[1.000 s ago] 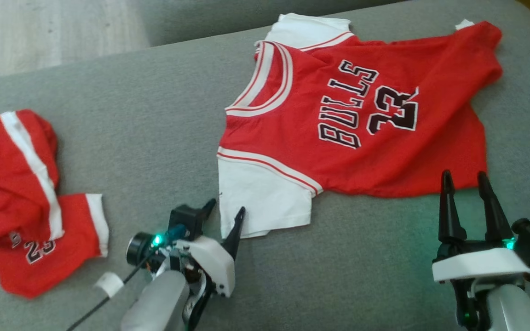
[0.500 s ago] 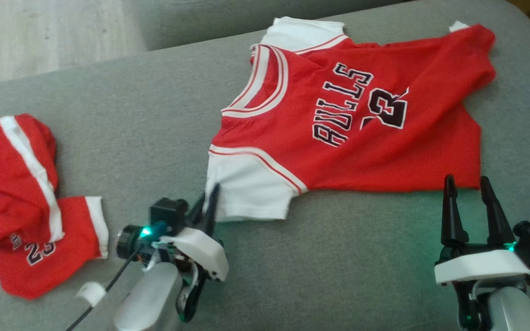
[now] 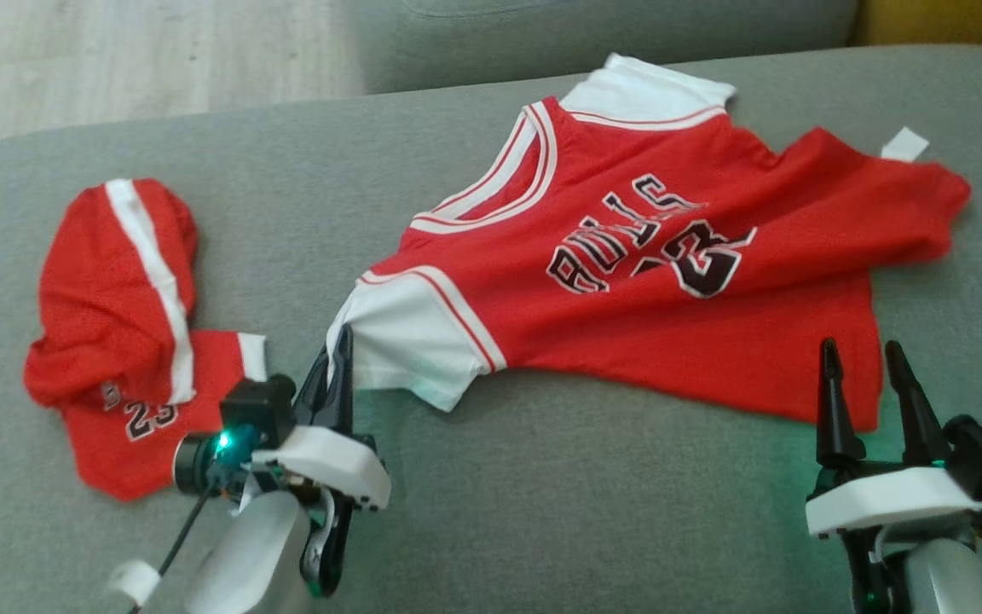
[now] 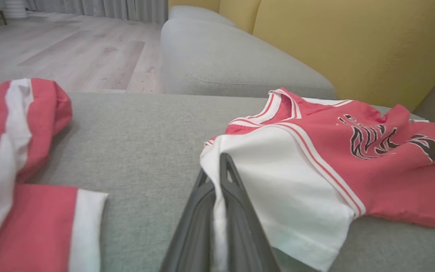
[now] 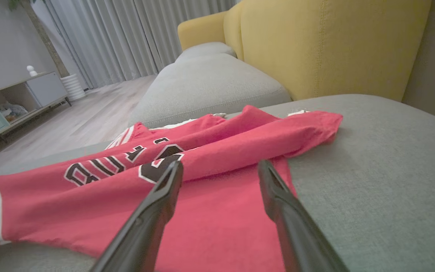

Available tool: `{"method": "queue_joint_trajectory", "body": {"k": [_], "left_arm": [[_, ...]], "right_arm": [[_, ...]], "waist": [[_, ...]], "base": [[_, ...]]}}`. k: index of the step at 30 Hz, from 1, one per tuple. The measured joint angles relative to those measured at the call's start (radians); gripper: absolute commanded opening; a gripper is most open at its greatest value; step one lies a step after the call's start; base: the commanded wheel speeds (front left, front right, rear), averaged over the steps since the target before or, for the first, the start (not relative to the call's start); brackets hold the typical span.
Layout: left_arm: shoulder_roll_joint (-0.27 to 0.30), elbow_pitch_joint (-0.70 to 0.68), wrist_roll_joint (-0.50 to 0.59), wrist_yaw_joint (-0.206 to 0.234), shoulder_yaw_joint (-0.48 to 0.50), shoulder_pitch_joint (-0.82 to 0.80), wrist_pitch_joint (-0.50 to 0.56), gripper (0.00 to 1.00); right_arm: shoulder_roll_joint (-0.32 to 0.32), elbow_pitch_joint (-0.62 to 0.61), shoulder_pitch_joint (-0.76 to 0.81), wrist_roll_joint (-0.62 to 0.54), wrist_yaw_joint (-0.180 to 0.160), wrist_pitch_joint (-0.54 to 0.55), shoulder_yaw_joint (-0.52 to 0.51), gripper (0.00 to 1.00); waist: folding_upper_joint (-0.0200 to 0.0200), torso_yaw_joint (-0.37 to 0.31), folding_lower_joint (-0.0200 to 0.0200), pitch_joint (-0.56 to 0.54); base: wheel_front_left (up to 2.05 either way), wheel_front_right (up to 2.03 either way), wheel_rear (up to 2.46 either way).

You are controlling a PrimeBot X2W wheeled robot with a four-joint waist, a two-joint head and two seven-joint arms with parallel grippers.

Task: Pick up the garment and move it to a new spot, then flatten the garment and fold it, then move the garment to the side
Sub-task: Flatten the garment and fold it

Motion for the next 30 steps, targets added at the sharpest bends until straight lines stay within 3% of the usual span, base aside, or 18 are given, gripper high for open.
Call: {"method": "queue_joint_trajectory", "body": {"k": [6, 7, 8, 9, 21, 30], "left_arm": [[0.003, -0.001, 0.0, -0.004, -0.003, 0.04, -0.009, 0.0], [0.003, -0.002, 0.0, -0.014, -0.009, 0.044, -0.009, 0.2], [0.003, -0.007, 0.0, -0.021, -0.016, 0.047, -0.011, 0.49], [0.002, -0.016, 0.0, -0.023, -0.019, 0.05, -0.017, 1.0], [0.003, -0.321, 0.068, -0.028, 0.049, 0.126, -0.03, 1.0], [0.005, -0.264, 0.099, -0.047, 0.048, 0.207, -0.029, 1.0]], "right_arm": [[0.0, 0.012, 0.003, -0.002, 0.0, 0.019, -0.008, 1.0], [0.0, 0.013, 0.003, -0.002, 0.0, 0.019, -0.008, 1.0], [0.0, 0.014, 0.003, -0.002, 0.0, 0.019, -0.008, 1.0], [0.0, 0.013, 0.003, -0.002, 0.0, 0.018, -0.008, 1.0], [0.0, -0.057, 0.01, -0.002, 0.0, -0.005, 0.009, 1.0], [0.0, -0.057, 0.032, -0.002, 0.0, -0.005, 0.027, 1.0]], "waist": [[0.0, 0.039, 0.0, -0.01], [0.0, 0.044, 0.0, -0.012], [0.0, 0.049, 0.0, -0.015], [0.0, 0.054, 0.0, -0.017], [0.0, 0.113, 0.0, -0.051], [0.0, 0.106, 0.0, -0.055]], "base": [[0.0, 0.0, 0.0], [0.0, 0.0, 0.0], [0.0, 0.0, 0.0], [0.0, 0.0, 0.0], [0.0, 0.0, 0.0], [0.0, 0.0, 0.0]]}}
